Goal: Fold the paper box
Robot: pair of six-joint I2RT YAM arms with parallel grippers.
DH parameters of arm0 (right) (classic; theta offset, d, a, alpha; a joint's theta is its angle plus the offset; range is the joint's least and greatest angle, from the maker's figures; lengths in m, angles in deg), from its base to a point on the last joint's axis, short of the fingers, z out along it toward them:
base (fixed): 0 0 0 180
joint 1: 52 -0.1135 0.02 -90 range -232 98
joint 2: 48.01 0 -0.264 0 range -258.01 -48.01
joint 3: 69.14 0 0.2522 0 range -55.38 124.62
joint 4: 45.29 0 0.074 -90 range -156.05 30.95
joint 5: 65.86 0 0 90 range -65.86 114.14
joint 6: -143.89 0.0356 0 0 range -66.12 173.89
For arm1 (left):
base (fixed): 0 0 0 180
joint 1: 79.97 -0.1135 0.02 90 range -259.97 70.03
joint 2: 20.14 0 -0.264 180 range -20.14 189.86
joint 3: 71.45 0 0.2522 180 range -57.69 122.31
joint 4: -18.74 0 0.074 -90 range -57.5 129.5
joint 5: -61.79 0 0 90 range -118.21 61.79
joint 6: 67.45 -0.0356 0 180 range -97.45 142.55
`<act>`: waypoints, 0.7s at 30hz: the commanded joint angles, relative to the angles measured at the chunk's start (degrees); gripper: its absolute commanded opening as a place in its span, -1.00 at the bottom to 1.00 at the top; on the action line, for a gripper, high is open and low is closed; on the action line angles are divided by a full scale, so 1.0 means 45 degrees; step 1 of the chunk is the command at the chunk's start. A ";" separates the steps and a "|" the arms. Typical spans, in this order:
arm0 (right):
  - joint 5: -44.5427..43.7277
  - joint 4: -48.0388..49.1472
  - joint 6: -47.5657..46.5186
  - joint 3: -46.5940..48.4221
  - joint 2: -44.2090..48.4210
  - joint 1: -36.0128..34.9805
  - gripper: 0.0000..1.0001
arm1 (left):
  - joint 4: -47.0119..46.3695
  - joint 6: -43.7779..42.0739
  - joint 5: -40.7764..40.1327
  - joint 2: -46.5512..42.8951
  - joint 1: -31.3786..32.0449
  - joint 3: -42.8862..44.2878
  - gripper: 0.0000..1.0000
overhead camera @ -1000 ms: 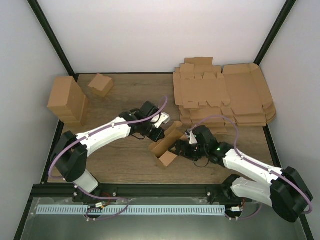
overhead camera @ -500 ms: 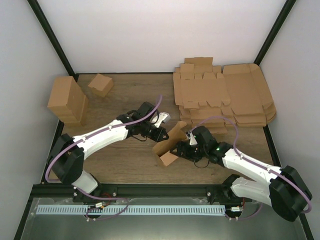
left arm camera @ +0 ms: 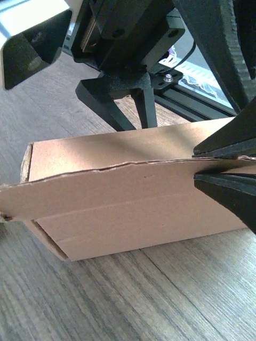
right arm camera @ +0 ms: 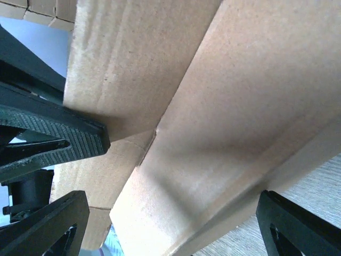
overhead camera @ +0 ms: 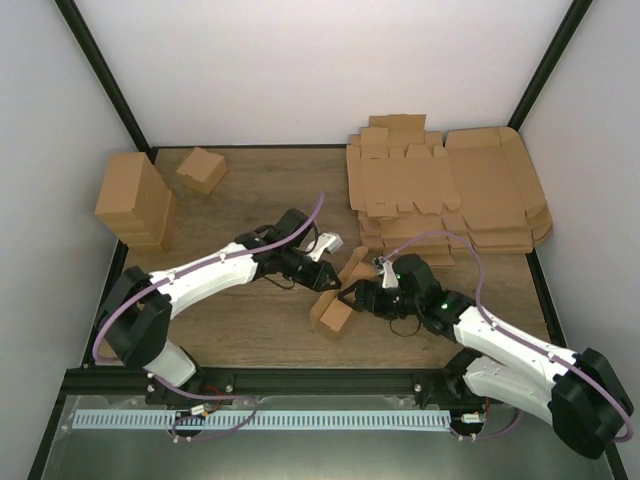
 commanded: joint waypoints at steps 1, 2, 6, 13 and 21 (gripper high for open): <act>-0.0116 0.1705 0.0149 -0.0386 0.0821 -0.0074 0.79 | -0.0054 0.0010 0.0686 0.0329 0.0149 -0.0287 -0.83; -0.0215 0.1651 0.0163 -0.0452 0.0914 -0.0074 0.79 | -0.0055 0.0009 0.0606 0.0332 0.0147 -0.0278 -0.82; -0.0596 0.0882 0.0075 -0.0364 0.0896 -0.0067 0.79 | 0.0390 -0.0179 -0.0088 0.0308 0.0141 -0.0050 -0.59; -0.0949 -0.0185 -0.0082 -0.0340 0.1109 -0.0055 0.80 | 0.0928 -0.0539 -0.0809 0.0481 0.0138 0.0302 -0.01; -0.0647 0.0157 -0.0009 -0.0419 0.1074 -0.0054 0.25 | 0.0001 -0.0111 0.0447 0.0608 0.0144 0.0160 0.05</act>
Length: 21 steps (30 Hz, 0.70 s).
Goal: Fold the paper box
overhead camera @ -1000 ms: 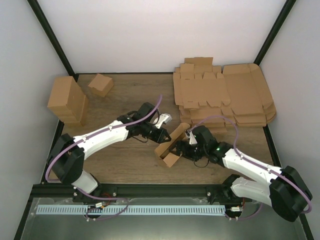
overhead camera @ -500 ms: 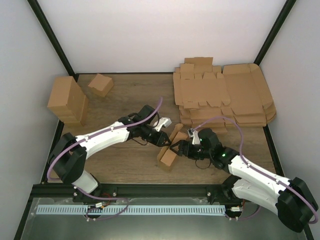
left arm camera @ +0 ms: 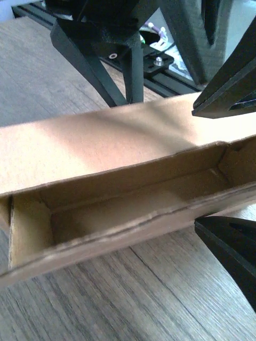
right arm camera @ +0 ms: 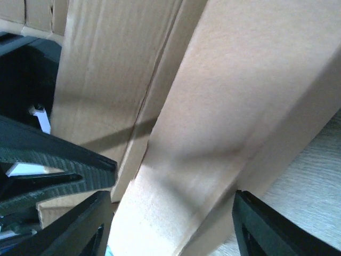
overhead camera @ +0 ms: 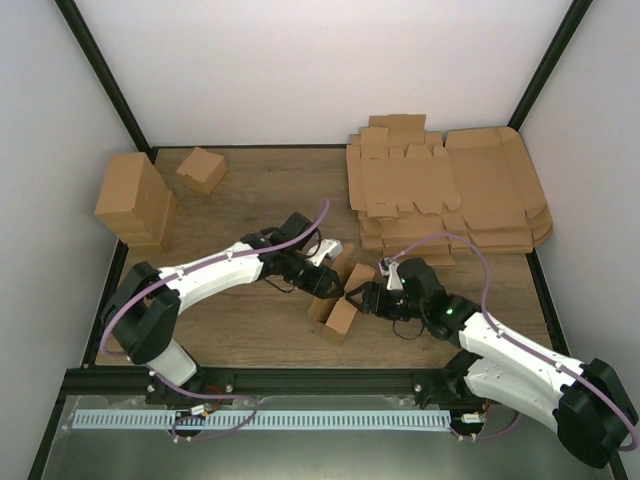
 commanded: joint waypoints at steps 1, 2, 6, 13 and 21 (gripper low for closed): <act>0.0286 0.0488 0.0099 0.0168 -0.0003 -0.0049 0.09 | -0.0752 0.0218 0.1042 0.0048 0.0056 0.0154 0.05; 0.0395 0.0705 0.0174 0.0075 0.0028 -0.0049 -0.05 | -0.0832 0.0239 0.1197 0.0022 0.0055 0.0120 0.05; 0.0432 0.1110 0.0320 -0.0042 0.0075 -0.0049 -0.36 | -0.0995 0.0275 0.1611 -0.0046 0.0044 0.0023 0.05; 0.0663 0.1751 0.0738 -0.0416 -0.0123 -0.0049 -0.48 | -0.0350 0.0015 0.1002 0.0184 0.0179 0.0061 0.20; 0.0739 0.1998 0.0906 -0.0504 -0.0396 -0.0049 -0.50 | 0.1875 -0.0719 -0.1215 0.1219 0.1226 0.1426 0.20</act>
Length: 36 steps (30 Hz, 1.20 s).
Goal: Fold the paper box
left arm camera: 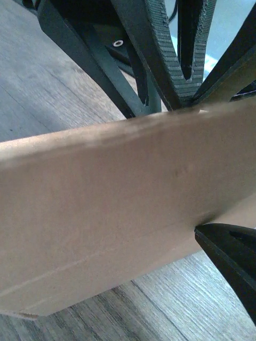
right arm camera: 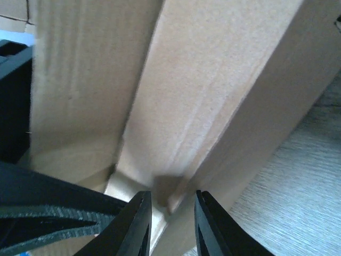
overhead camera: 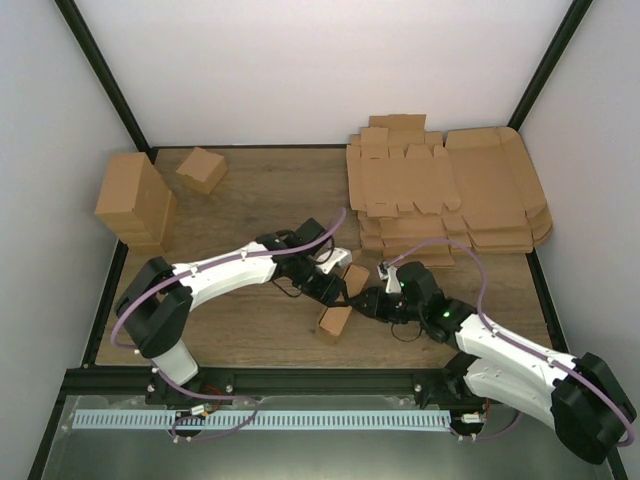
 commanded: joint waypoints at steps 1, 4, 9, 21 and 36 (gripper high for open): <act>0.0196 0.0550 0.0156 0.0141 -0.0127 -0.0059 -0.50 | 0.1422 -0.0648 -0.1410 0.0631 0.0720 0.1034 0.20; 0.0198 0.0425 0.0139 0.0105 -0.0388 -0.0059 -0.55 | 0.1789 -0.0716 -0.1970 0.0897 0.0888 0.1402 0.14; 0.0225 0.0636 0.0161 -0.0074 -0.0538 -0.0059 -0.56 | 0.1824 -0.0834 -0.1996 0.1010 0.0873 0.1260 0.10; 0.0443 0.1281 0.0105 -0.0262 -0.1376 -0.0059 -0.57 | 0.1840 -0.1389 -0.0610 0.0582 0.0883 0.1073 0.63; 0.0030 -0.0009 -0.0682 0.0566 -0.1256 -0.0059 -0.39 | 0.3223 -0.1418 -0.2555 0.1278 0.0882 0.1416 0.31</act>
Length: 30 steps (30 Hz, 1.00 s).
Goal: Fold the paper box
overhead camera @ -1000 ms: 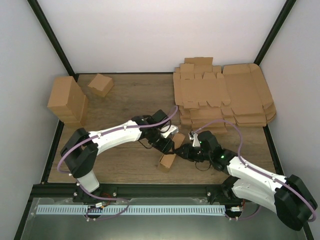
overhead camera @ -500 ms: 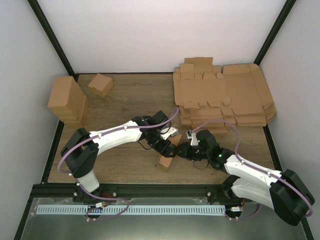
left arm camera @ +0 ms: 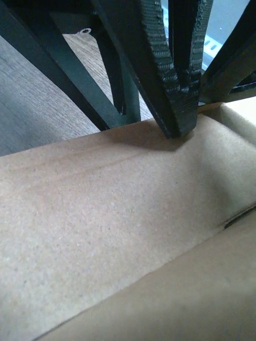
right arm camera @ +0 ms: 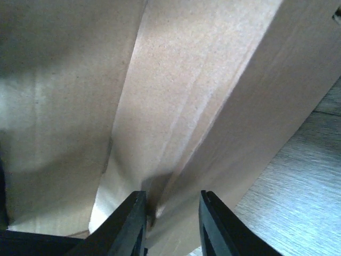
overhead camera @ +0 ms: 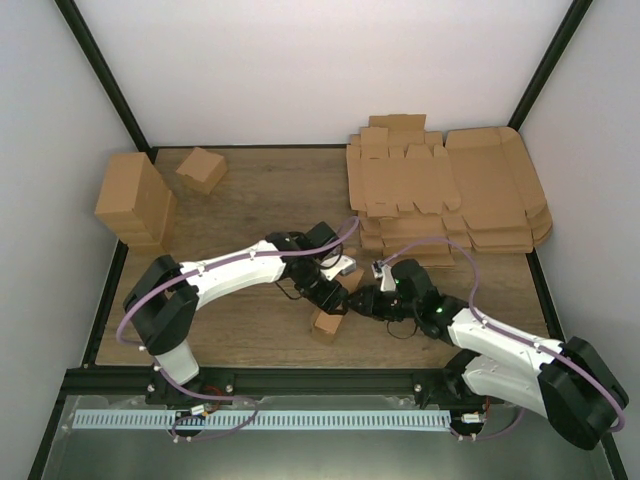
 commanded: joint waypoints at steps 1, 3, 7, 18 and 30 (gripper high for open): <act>-0.0620 -0.1542 -0.0690 0.0806 0.0147 -0.0064 -0.35 | 0.0978 -0.0283 -0.1061 0.0514 0.0086 0.0254 0.30; -0.1153 -0.2296 -0.1031 0.1194 0.0339 -0.0030 -0.29 | 0.1154 -0.0451 -0.1147 0.0490 0.0093 0.0348 0.29; -0.1159 -0.3385 -0.1955 0.1700 0.0847 0.0815 -0.24 | 0.1337 -0.0852 -0.0983 0.0516 0.0100 0.0353 0.27; 0.0102 -0.3265 -0.6784 0.3228 0.0081 0.3031 -0.06 | 0.3105 -0.3093 -0.0364 0.0696 0.0096 0.1206 0.23; -0.0542 -0.3256 -1.0834 0.3861 0.0380 0.3100 0.26 | 0.3270 -0.3306 0.0111 0.0399 0.0083 0.1093 0.13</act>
